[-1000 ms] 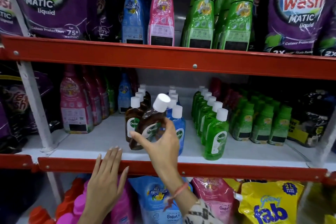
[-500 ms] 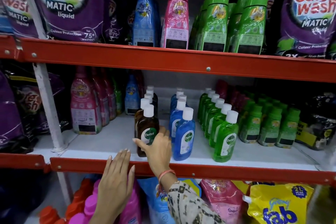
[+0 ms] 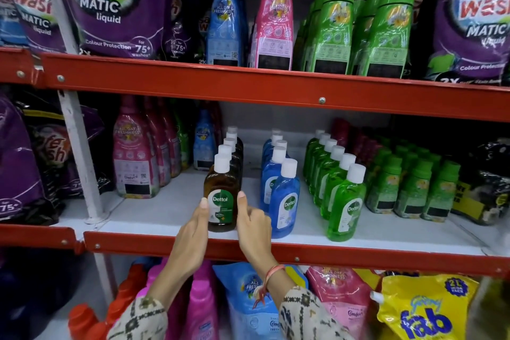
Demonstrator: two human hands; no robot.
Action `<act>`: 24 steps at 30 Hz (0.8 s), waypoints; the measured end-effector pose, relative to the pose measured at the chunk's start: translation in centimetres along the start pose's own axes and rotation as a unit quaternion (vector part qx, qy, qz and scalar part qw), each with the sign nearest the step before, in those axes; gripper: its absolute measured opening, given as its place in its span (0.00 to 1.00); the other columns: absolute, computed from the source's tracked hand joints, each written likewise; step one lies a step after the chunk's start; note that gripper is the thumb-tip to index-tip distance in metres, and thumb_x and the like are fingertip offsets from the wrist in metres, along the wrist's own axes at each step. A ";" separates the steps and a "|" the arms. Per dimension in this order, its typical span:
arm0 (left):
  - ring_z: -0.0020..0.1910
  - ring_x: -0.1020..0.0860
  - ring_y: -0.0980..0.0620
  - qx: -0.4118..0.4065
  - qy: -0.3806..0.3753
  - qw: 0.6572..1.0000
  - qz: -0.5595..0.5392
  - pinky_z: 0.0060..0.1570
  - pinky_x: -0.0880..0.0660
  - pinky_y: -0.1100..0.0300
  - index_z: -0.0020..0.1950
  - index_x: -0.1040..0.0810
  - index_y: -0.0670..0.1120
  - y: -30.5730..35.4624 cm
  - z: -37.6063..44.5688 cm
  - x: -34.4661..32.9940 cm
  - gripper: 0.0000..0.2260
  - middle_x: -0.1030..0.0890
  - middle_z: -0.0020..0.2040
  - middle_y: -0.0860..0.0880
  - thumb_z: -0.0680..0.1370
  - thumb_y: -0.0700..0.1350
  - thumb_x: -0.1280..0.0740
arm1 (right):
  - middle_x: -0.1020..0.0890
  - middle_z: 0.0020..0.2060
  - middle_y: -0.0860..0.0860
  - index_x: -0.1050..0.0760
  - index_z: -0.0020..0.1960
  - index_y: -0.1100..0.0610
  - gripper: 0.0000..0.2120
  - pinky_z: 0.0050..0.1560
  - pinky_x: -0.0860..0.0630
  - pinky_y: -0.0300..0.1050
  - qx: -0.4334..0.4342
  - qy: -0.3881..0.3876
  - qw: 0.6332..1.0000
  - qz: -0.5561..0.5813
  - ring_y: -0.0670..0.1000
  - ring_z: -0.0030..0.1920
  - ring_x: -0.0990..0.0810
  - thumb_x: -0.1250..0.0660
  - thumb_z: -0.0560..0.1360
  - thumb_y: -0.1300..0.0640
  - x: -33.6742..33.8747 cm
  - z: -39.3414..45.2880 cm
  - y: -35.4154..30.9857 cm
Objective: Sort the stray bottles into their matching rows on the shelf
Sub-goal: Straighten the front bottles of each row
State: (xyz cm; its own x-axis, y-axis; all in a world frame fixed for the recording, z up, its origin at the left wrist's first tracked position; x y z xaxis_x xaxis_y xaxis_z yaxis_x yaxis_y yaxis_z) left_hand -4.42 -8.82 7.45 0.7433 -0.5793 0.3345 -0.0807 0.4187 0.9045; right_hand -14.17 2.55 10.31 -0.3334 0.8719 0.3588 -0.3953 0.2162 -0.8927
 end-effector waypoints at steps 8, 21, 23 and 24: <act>0.68 0.29 0.53 0.001 -0.012 0.999 -0.036 0.64 0.38 0.60 0.71 0.32 0.55 -0.1 0.0 0.1 0.37 0.25 0.65 0.55 0.74 0.74 0.60 | 0.34 0.22 0.49 0.41 0.26 0.54 0.28 0.37 0.37 0.50 0.051 -0.008 0.999 -0.001 0.49 0.28 0.34 0.47 0.81 0.41 0.2 -0.6 -0.6; 0.65 0.26 0.55 -0.048 0.009 0.996 -0.068 0.69 0.34 0.56 0.68 0.27 0.52 5.4 -2.7 -7.3 0.46 0.24 0.67 0.50 0.66 0.79 0.60 | 0.19 0.39 0.48 0.22 0.49 0.55 0.14 0.42 0.29 0.41 0.059 0.176 0.979 0.079 0.54 0.46 0.19 0.44 0.82 0.50 12.2 0.4 4.4; 0.59 0.24 0.54 -0.003 -0.054 0.996 -0.068 0.64 0.34 0.55 0.55 0.24 0.58 5.4 -2.6 -9.5 0.44 0.22 0.59 0.51 0.61 0.83 0.62 | 0.17 0.44 0.57 0.21 0.51 0.61 0.20 0.47 0.29 0.46 0.015 0.118 0.991 0.056 0.58 0.48 0.21 0.46 0.82 0.49 11.6 2.0 5.7; 0.58 0.24 0.53 0.011 -0.079 0.994 -0.071 0.62 0.34 0.55 0.53 0.25 0.61 5.5 -2.6 -10.3 0.41 0.22 0.57 0.52 0.60 0.83 0.63 | 0.16 0.47 0.61 0.20 0.51 0.64 0.23 0.50 0.27 0.48 0.001 0.096 0.994 0.048 0.59 0.49 0.20 0.46 0.82 0.48 11.3 2.4 6.0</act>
State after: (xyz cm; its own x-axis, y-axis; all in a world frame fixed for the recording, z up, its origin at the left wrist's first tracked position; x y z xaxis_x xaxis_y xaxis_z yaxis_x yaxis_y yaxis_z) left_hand -10.75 1.30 8.31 0.6352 -0.7347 0.2382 0.0014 0.3095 0.9509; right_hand -22.37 12.62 9.64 -0.2009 0.9562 0.2127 -0.3713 0.1266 -0.9199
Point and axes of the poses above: each hand's wrist, its own z-axis towards the middle knuckle, its own x-axis out of the back of the hand, y = z × x, the point moved 8 cm from there along z, towards the middle knuckle
